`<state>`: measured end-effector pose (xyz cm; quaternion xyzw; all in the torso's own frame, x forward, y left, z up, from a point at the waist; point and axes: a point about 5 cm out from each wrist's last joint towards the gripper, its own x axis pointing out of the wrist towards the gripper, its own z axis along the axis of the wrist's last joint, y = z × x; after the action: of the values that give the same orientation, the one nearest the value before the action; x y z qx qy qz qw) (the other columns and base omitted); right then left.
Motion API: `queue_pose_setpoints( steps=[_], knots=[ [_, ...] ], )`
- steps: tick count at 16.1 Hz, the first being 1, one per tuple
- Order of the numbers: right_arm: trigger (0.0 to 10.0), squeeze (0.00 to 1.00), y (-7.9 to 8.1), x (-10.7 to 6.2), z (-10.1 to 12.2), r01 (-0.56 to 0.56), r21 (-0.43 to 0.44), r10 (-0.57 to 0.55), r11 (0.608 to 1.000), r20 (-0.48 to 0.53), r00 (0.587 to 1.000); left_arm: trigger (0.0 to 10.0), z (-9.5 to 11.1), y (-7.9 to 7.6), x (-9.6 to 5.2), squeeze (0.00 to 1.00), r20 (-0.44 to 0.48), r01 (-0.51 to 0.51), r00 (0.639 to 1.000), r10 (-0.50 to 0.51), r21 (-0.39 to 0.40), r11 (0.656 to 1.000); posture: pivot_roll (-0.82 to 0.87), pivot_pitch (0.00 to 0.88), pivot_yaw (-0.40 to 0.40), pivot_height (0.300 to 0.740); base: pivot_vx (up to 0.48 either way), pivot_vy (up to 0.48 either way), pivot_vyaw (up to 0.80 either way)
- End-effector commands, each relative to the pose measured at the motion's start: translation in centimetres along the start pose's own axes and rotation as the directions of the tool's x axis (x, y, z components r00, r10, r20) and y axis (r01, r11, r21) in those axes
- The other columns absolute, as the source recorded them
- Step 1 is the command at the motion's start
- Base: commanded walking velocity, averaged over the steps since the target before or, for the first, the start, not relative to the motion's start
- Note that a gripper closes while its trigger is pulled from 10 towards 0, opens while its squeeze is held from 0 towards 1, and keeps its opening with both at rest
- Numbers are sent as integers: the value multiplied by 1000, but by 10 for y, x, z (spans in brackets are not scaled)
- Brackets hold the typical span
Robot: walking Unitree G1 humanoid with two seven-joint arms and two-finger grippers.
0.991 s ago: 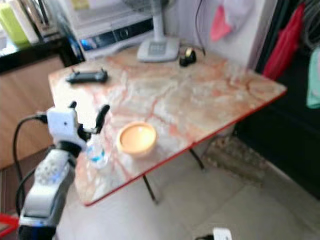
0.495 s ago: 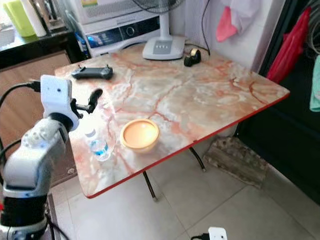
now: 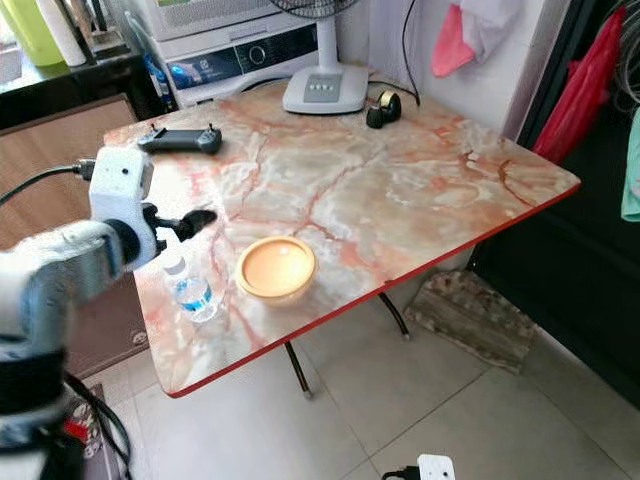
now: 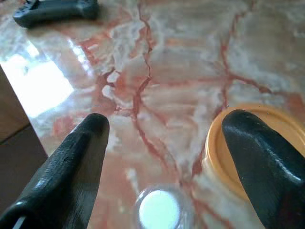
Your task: Restocking fridge
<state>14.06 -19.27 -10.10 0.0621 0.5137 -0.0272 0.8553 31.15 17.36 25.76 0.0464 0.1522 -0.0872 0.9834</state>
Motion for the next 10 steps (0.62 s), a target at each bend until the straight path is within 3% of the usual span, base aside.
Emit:
queue_pose_setpoints(
  steps=[1, 10],
  knots=[
    [10000, 0, 3, 0, -4, -2, 16, 2, 1000, -12, 1000, 10000, 1, -2, -3, 0, -34, 33, 999, -32, 33, 999, 84, 50, 83, 740, 0, 0, 0],
    [10000, 0, 1, -1, -6, 8, 23, -7, 1000, -14, 1000, 10000, -25, -5, 6, 0, -185, 70, 981, -63, 32, 997, 55, 30, 81, 740, 0, 0, 0]
  ],
)
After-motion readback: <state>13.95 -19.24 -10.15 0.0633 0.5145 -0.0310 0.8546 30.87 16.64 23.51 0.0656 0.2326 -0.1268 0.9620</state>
